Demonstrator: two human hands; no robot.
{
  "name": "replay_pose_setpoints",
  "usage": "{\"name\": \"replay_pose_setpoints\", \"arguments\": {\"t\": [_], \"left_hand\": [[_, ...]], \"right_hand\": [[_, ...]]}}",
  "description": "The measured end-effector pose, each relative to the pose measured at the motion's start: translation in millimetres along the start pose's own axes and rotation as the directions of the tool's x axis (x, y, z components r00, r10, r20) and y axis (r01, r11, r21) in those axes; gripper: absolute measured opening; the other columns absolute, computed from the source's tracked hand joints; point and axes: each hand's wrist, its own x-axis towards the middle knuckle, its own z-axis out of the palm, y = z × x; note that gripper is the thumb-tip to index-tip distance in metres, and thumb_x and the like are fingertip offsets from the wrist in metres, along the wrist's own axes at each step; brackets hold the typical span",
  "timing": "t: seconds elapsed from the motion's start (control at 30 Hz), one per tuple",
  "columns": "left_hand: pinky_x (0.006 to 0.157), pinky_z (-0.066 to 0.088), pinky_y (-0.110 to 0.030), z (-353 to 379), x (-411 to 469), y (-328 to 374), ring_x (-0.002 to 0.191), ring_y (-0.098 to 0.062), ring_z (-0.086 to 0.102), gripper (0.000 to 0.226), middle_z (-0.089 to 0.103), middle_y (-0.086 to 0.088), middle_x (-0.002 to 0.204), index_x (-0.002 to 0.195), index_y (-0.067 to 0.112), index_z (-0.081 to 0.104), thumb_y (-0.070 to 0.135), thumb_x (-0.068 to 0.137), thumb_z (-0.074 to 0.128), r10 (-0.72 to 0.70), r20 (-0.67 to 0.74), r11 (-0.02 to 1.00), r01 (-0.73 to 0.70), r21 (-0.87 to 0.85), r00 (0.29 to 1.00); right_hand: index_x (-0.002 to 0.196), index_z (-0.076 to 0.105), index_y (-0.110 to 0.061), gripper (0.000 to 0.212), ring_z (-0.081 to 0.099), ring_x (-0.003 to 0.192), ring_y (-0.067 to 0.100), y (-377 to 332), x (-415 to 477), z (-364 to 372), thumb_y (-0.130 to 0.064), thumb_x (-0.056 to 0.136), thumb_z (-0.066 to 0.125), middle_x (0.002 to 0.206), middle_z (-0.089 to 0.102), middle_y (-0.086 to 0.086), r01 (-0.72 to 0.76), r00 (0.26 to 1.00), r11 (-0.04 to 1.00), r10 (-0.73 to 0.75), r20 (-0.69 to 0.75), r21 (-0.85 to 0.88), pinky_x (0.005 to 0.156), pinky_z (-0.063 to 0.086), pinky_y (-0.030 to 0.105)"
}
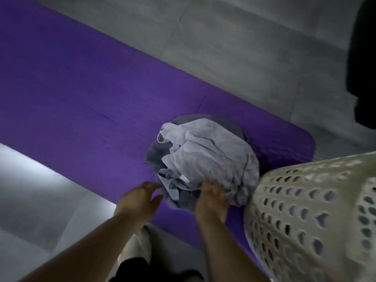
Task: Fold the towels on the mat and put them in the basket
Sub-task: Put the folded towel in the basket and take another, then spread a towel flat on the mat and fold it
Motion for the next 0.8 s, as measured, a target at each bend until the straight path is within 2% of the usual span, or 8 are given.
{"name": "replay_pose_setpoints", "arguments": {"t": [0.03, 0.1, 0.27, 0.4, 0.47, 0.57, 0.7, 0.8], "left_hand": [[0.097, 0.033, -0.023, 16, 24, -5, 0.128, -0.016, 0.041, 0.048, 0.033, 0.008, 0.146, 0.139, 0.032, 0.030, 0.033, 0.094, 0.045, 0.055, 0.006, 0.998, -0.055, 0.014, 0.998], [0.102, 0.030, -0.026, 50, 67, -8, 0.132, -0.017, 0.034, 0.063, 0.025, 0.007, 0.148, 0.142, 0.028, 0.022, 0.034, 0.089, 0.054, 0.122, 0.031, 0.992, -0.123, 0.021, 0.992], [0.088, 0.029, -0.028, 73, 97, 6, 0.118, -0.021, 0.047, 0.027, 0.056, 0.000, 0.123, 0.115, 0.023, 0.054, 0.027, 0.092, 0.041, 0.027, -0.056, 0.993, -0.021, 0.115, 0.998], [0.079, 0.029, -0.021, 14, 37, 12, 0.102, -0.018, 0.059, 0.055, 0.069, -0.003, 0.106, 0.104, 0.020, 0.064, 0.042, 0.069, 0.028, 0.059, -0.091, 0.995, -0.066, -0.079, 0.994], [0.074, 0.035, -0.014, -40, -3, 21, 0.093, -0.017, 0.061, 0.055, 0.072, -0.008, 0.098, 0.099, 0.014, 0.069, 0.040, 0.062, 0.036, 0.023, -0.142, 0.950, -0.066, -0.305, 0.990], [0.085, 0.037, -0.024, -130, -66, 38, 0.103, -0.024, 0.061, 0.029, 0.069, -0.008, 0.106, 0.101, 0.014, 0.069, 0.032, 0.084, 0.057, 0.028, -0.248, 0.941, -0.109, -0.319, 0.968], [0.099, 0.036, -0.027, -237, -161, 68, 0.119, -0.022, 0.051, 0.044, 0.052, -0.004, 0.134, 0.128, 0.018, 0.052, 0.021, 0.086, 0.061, 0.031, -0.269, 0.920, -0.132, -0.369, 0.963], [0.099, 0.037, -0.026, -306, -240, 106, 0.117, -0.016, 0.049, 0.055, 0.048, -0.003, 0.132, 0.135, 0.013, 0.042, 0.013, 0.084, 0.064, 0.141, -0.358, 0.787, -0.324, -0.525, 0.923]], "right_hand": [[0.145, 0.021, -0.014, 0.050, 0.025, 0.137, 0.036, 14, 16, 23, -0.018, 0.096, 0.031, 0.150, 0.024, 0.017, -0.054, 0.998, 0.997, 0.053, -0.013, -0.052, 0.109, 0.022, 0.054], [0.146, 0.014, -0.018, 0.056, 0.016, 0.141, 0.028, 36, 39, 51, -0.019, 0.091, 0.002, 0.152, 0.019, 0.011, -0.120, 0.992, 0.992, 0.119, -0.036, -0.024, 0.114, 0.009, 0.049], [0.124, 0.050, -0.008, 0.032, 0.048, 0.121, 0.029, 59, 54, 44, -0.021, 0.096, 0.040, 0.126, 0.057, 0.013, -0.012, 0.992, 1.000, 0.010, -0.129, -0.015, 0.101, 0.032, 0.033], [0.084, 0.070, -0.006, 0.023, 0.067, 0.065, 0.026, 53, 9, -22, -0.011, 0.085, 0.047, 0.072, 0.069, 0.014, 0.062, 0.891, 0.979, 0.034, -0.452, 0.195, 0.067, 0.043, 0.024], [0.103, 0.065, -0.008, 0.029, 0.065, 0.081, 0.033, 40, -28, -77, -0.017, 0.092, 0.040, 0.089, 0.068, 0.018, 0.003, 0.935, 0.911, 0.144, -0.325, 0.413, 0.067, 0.041, 0.027], [0.117, 0.059, -0.006, 0.031, 0.059, 0.096, 0.036, 29, -83, -170, -0.018, 0.094, 0.041, 0.106, 0.065, 0.021, 0.043, 0.927, 0.792, 0.196, -0.320, 0.609, 0.064, 0.025, 0.024], [0.106, 0.063, -0.006, 0.023, 0.057, 0.090, 0.022, 17, -160, -321, -0.004, 0.090, 0.046, 0.091, 0.062, 0.010, 0.249, 0.930, 0.669, 0.036, -0.365, 0.701, 0.063, 0.033, 0.018], [0.092, 0.064, 0.004, 0.017, 0.052, 0.067, -0.001, 3, -226, -424, 0.003, 0.088, 0.047, 0.081, 0.055, 0.007, 0.408, 0.904, 0.621, -0.174, -0.389, 0.669, 0.055, 0.035, 0.006]]}}
